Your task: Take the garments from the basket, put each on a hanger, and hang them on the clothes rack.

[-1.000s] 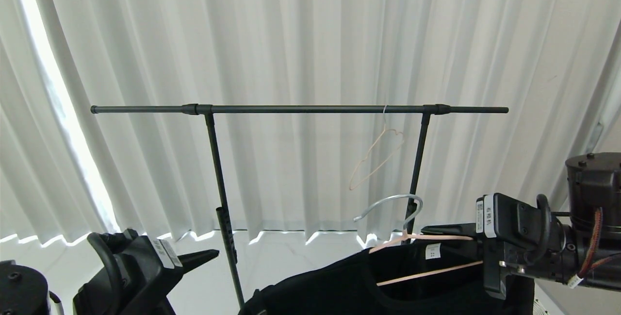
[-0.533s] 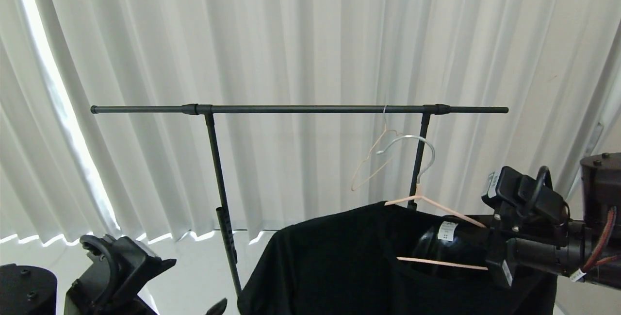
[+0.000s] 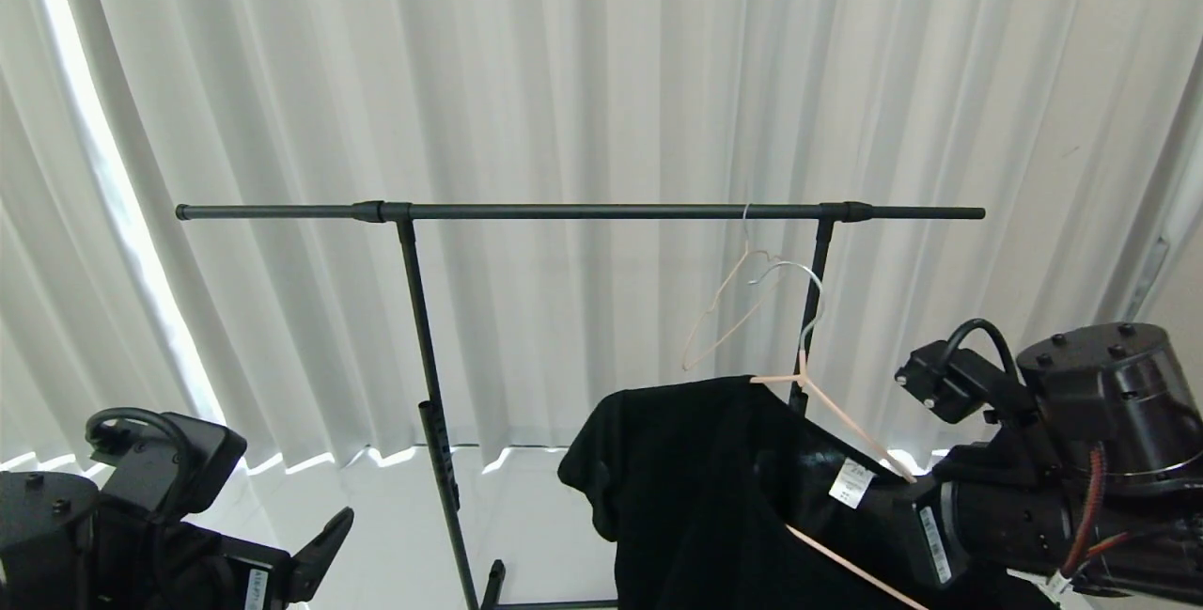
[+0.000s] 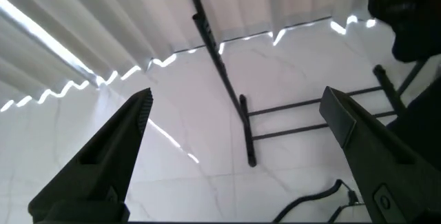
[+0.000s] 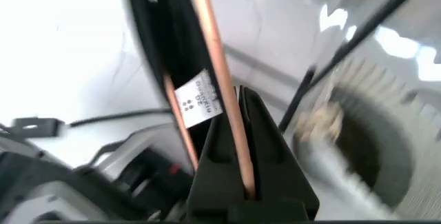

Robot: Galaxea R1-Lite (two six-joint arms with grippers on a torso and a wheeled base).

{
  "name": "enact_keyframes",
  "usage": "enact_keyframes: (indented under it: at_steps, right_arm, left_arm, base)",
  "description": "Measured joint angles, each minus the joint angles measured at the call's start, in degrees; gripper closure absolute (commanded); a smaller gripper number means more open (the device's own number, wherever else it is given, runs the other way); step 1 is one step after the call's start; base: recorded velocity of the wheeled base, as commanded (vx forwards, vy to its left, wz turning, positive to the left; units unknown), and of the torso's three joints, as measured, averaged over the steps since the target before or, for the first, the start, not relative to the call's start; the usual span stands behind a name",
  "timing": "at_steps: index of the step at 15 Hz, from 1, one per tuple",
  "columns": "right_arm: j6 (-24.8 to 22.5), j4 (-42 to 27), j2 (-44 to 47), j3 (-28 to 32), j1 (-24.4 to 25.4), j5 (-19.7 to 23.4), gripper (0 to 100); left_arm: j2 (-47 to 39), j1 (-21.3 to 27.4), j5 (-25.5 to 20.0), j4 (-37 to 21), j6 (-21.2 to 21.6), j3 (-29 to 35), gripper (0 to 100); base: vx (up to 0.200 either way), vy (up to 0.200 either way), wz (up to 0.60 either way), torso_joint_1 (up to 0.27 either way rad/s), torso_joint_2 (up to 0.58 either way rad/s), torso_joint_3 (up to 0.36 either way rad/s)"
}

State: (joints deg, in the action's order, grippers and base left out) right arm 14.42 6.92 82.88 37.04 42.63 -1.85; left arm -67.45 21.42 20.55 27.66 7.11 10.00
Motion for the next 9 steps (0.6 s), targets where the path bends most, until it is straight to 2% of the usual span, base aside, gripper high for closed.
enact_keyframes:
  at_steps: [3, 6, 9]
  right_arm:
    - [7.0, -2.3, 3.5, 4.9, 3.1, -3.1, 100]
    - [8.0, -2.2, 6.6, 7.9, 5.9, -4.5, 100]
    - [8.1, -2.0, 9.1, 9.8, 7.3, -5.8, 100]
  left_arm:
    - [-1.3, -0.2, 2.7, 0.0, 0.0, 0.7, 0]
    - [-2.3, -0.1, 3.1, 0.0, 0.2, 1.4, 0]
    - [-2.8, -0.1, 3.4, 0.0, 0.2, 1.6, 0]
  base:
    - [0.0, 0.0, 0.0, 0.0, 0.0, 0.0]
    - [0.0, 0.0, 0.0, 0.0, 0.0, 0.0]
    - [0.0, 0.2, 0.0, 0.002, 0.0, 0.002]
